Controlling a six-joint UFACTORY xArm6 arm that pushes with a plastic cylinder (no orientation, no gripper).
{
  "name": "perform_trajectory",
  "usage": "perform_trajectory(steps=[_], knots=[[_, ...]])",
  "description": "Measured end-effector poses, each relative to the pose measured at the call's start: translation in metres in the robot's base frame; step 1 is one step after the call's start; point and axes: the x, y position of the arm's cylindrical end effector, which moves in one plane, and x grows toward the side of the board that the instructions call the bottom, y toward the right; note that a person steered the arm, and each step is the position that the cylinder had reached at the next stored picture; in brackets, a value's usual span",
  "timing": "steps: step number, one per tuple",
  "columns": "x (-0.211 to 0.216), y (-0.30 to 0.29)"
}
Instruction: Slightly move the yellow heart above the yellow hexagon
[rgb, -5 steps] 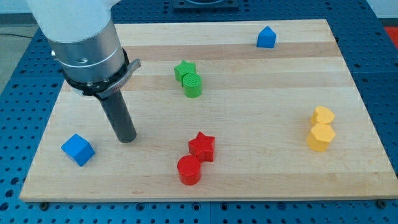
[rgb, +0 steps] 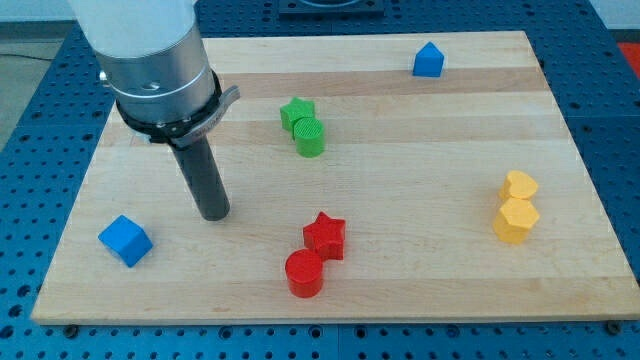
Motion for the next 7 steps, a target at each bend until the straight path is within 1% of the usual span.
perform_trajectory(steps=[1, 2, 3, 4, 5, 6, 7], knots=[[0.001, 0.043], [-0.002, 0.129], [-0.02, 0.233], [-0.045, 0.31], [-0.039, 0.368], [-0.019, 0.36], [-0.017, 0.354]])
